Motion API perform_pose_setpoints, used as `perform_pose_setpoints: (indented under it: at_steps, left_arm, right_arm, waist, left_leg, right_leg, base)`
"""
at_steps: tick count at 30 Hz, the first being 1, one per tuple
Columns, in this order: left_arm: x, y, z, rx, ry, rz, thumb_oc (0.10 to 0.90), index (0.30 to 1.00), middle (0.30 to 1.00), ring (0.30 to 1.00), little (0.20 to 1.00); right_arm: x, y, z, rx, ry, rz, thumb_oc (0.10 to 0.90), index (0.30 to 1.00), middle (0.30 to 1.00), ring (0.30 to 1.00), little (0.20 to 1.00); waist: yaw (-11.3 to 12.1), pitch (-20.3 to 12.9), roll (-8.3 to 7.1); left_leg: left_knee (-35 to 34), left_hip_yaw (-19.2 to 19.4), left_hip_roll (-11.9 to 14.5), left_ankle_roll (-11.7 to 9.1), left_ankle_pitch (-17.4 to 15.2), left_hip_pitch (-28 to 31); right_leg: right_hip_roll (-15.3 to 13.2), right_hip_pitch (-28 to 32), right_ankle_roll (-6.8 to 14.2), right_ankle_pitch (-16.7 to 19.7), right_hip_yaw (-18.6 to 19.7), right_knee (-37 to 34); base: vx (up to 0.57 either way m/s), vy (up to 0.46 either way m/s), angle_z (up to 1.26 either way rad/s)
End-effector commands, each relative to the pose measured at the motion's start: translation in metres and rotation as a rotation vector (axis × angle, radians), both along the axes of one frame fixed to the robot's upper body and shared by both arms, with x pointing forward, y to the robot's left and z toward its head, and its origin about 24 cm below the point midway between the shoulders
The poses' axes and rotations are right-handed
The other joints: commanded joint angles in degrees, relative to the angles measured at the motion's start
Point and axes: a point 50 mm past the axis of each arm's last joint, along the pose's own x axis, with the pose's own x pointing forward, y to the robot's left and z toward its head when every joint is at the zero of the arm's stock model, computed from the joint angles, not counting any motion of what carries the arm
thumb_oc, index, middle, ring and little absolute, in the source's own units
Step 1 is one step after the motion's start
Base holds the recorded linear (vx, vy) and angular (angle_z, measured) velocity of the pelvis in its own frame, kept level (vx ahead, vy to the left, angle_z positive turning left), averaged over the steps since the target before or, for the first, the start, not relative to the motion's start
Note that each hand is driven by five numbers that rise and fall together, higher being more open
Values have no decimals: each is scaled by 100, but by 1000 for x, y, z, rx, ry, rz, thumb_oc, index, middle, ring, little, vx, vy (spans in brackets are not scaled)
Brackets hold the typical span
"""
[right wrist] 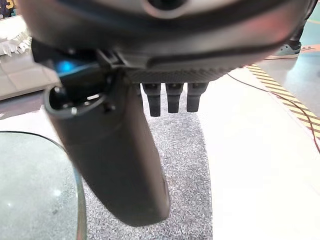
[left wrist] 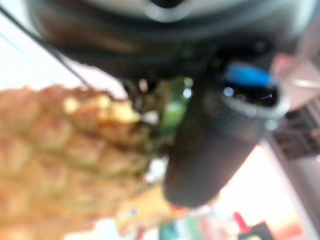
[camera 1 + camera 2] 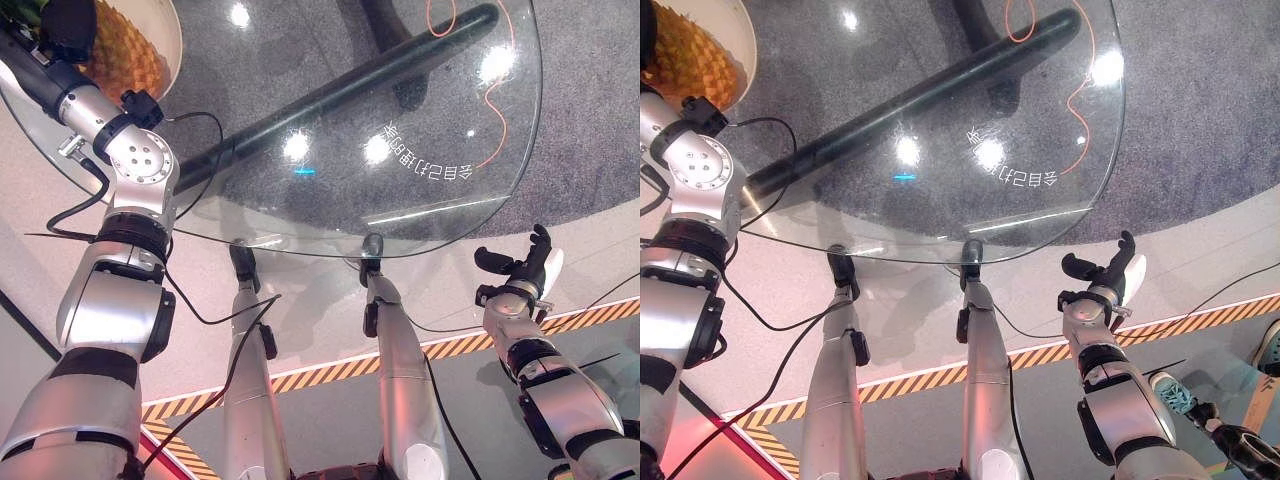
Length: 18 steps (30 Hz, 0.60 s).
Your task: Pick up the fruit to the plate
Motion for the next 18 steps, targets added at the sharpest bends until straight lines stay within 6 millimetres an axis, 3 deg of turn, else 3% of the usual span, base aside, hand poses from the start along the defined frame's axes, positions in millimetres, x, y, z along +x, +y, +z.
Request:
perform_pose_setpoints:
  at_steps: [1,11,18]
  left_arm:
    - [-33,11,61,55,-319,5,685,801,801,801,785]
    - [-33,5,62,72,-335,6,729,839,839,839,829]
    - [-32,2,59,75,-343,-12,718,829,829,829,818]
  right_arm:
    - [-12,-16,-7,8,7,-81,800,900,900,900,900]
    - [-11,-14,-6,14,-2,-82,800,900,900,900,900]
    - [-11,-13,-7,13,0,-88,800,900,900,900,900]
  waist:
    - [141,-137,-169]
    - [189,-137,-191]
    - [195,-137,-180]
  left_leg:
    - [1108,-84,19,-6,-1009,-161]
    - [1231,-156,25,8,-1044,-250]
    - [1262,-158,34,3,-1051,-239]
  right_leg:
    - [210,402,-46,186,-142,-514]
    - [256,339,-80,104,-153,-347]
    - [255,340,-95,71,-156,-286]
  base:
    - [0,0,0]
    - [0,0,0]
    - [0,0,0]
